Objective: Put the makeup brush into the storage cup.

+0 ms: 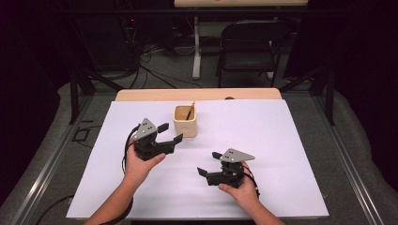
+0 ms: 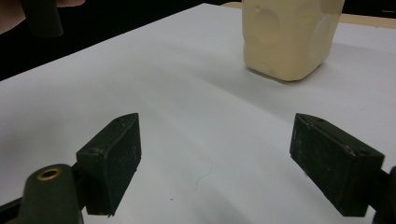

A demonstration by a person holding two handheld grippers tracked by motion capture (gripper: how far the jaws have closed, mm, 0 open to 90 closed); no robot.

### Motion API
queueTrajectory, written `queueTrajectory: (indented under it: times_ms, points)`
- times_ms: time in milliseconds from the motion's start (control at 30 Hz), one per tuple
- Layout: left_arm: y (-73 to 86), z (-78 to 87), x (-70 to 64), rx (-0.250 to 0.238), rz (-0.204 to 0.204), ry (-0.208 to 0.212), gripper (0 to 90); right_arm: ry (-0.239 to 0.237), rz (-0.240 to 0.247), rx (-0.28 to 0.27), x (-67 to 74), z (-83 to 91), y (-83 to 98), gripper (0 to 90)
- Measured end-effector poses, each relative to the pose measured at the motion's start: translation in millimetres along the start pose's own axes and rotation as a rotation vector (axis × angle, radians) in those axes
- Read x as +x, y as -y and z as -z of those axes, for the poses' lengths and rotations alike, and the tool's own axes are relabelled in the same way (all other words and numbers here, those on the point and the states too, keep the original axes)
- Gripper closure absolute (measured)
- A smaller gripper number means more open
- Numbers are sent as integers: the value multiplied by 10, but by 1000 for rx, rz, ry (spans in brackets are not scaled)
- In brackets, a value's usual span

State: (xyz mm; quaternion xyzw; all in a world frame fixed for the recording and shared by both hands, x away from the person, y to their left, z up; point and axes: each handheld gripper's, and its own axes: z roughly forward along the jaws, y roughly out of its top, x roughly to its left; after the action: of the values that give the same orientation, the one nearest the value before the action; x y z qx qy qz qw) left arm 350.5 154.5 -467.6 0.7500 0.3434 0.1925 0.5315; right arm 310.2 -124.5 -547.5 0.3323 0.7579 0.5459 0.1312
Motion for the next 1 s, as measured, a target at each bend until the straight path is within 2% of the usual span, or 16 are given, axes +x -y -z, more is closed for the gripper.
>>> queueTrajectory:
  times_ms: [400, 833, 1000]
  points:
    - [126, 109, -33, -4, 16, 5, 290, 1, 1, 0, -5, 0, 2, 162]
    - [324, 254, -12, -14, 53, -8, 291, 2, 3, -1, -2, 0, -1, 162]
    - [388, 294, -4, -4, 53, -18, 291, 2, 3, -2, 3, -3, -1, 162]
